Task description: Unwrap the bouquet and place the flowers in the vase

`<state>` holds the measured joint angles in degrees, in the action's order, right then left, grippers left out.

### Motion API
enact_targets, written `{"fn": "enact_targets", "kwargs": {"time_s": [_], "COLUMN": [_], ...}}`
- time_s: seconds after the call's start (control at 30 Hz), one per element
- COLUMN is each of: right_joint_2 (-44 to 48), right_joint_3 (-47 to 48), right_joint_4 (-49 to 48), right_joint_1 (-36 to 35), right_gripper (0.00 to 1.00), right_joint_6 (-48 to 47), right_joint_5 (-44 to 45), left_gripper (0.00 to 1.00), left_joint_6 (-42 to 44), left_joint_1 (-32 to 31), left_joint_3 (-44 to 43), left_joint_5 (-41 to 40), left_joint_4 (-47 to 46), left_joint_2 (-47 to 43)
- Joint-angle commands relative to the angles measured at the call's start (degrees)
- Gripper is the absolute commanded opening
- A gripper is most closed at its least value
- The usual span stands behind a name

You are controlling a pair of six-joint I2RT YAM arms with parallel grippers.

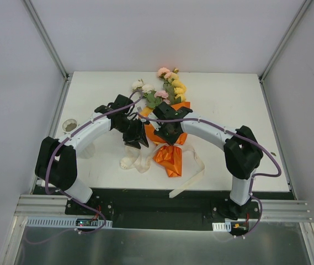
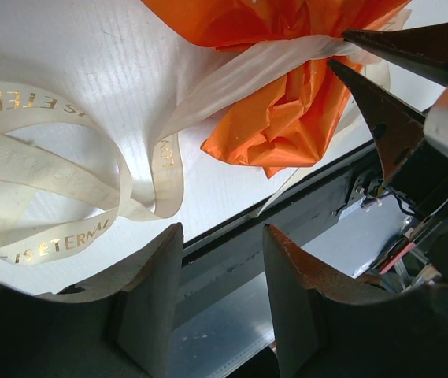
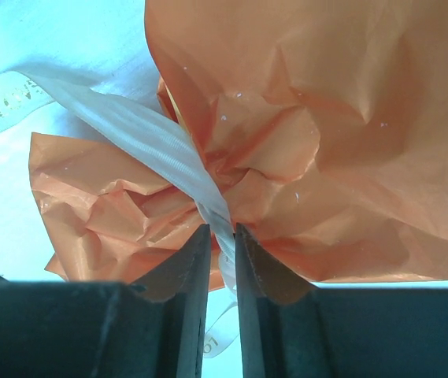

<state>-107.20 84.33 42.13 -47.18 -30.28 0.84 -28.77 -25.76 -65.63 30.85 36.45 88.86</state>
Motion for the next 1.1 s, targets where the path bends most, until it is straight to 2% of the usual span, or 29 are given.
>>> {"fn": "enact_targets", "kwargs": {"time_s": [0.0, 0.27, 0.4, 0.6, 0.8, 1.07], "right_joint_2": [-1.4, -1.9, -1.8, -1.9, -2.4, -2.6], "right_joint_3": [2.6, 3.6, 2.7, 1.9, 2.1, 2.5], "right_joint_4": [1.7, 2.3, 2.0, 1.6, 1.6, 1.8], "right_joint_1": [-0.5, -0.5, -0.6, -0.7, -0.7, -0.7], "right_gripper": [0.19, 0.08, 0.14, 0.18, 0.18, 0.1], "right_joint_6": [-0.7, -0.8, -0.7, -0.9, -1.0, -0.9], "right_joint_5": [-0.3, -0.3, -0.1, 0.6, 0.1, -0.3], "left_gripper": [0.44, 0.44, 0.45, 0.46, 0.46, 0.46], "left_joint_6": [1.8, 1.9, 2.0, 2.0, 2.0, 2.0], "left_joint_1": [0.1, 0.1, 0.1, 0.1, 0.1, 0.1], "left_joint_3": [0.2, 0.1, 0.1, 0.1, 0.1, 0.3], "left_joint_5": [1.1, 1.1, 1.4, 1.5, 1.6, 1.6], "left_joint_4": [-0.2, -0.2, -0.2, -0.1, -0.2, -0.1], "left_joint_2": [-2.7, -2.8, -2.6, -2.5, -2.5, -2.6]}}
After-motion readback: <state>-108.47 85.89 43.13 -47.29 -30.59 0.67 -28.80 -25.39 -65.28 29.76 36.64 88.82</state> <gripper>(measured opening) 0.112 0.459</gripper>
